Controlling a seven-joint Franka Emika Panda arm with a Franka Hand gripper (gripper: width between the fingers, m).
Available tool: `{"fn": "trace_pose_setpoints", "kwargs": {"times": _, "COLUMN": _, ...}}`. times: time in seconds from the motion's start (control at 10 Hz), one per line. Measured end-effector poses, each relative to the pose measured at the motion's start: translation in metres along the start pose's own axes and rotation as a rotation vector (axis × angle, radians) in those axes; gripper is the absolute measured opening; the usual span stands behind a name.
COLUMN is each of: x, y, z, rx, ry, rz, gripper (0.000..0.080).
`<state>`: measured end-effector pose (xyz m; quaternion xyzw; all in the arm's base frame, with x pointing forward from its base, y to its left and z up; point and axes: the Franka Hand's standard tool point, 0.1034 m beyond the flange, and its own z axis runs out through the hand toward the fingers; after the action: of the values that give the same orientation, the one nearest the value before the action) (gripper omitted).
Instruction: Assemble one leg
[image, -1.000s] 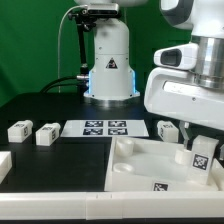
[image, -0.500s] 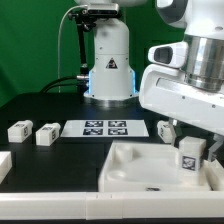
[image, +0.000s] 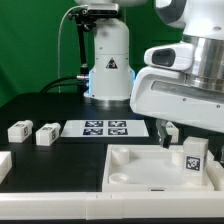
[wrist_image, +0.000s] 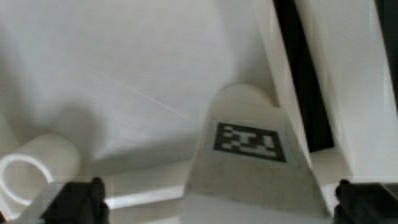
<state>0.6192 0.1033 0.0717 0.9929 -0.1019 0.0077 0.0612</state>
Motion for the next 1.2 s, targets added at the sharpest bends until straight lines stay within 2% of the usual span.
{"fn": "trace_pose_setpoints", "kwargs": {"times": 0.6, "x": 0.0033, "y": 0.0033, "z": -0.0009, "rx": -0.034, "ry": 0.002, "rz": -0.783, "gripper": 0.0649}}
{"fn": "trace_pose_setpoints", "kwargs": {"times": 0.9, "x": 0.0016, "y": -0.0003, "z": -0.0022, "rx": -0.033, "ry": 0.003, "rz": -0.808, "gripper": 0.0649}}
{"fn": "trace_pose_setpoints", "kwargs": {"times": 1.1, "x": 0.0021, "y": 0.0011, "z": -0.0022, "rx": -0.035, "ry": 0.002, "rz": -0.812, "gripper": 0.0389}}
{"fn": "trace_pose_setpoints", "kwargs": {"times": 1.2, "x": 0.0026, "y": 0.0040, "z": -0.0021, "rx": -0.039, "ry": -0.001, "rz": -0.816, "gripper": 0.0369}}
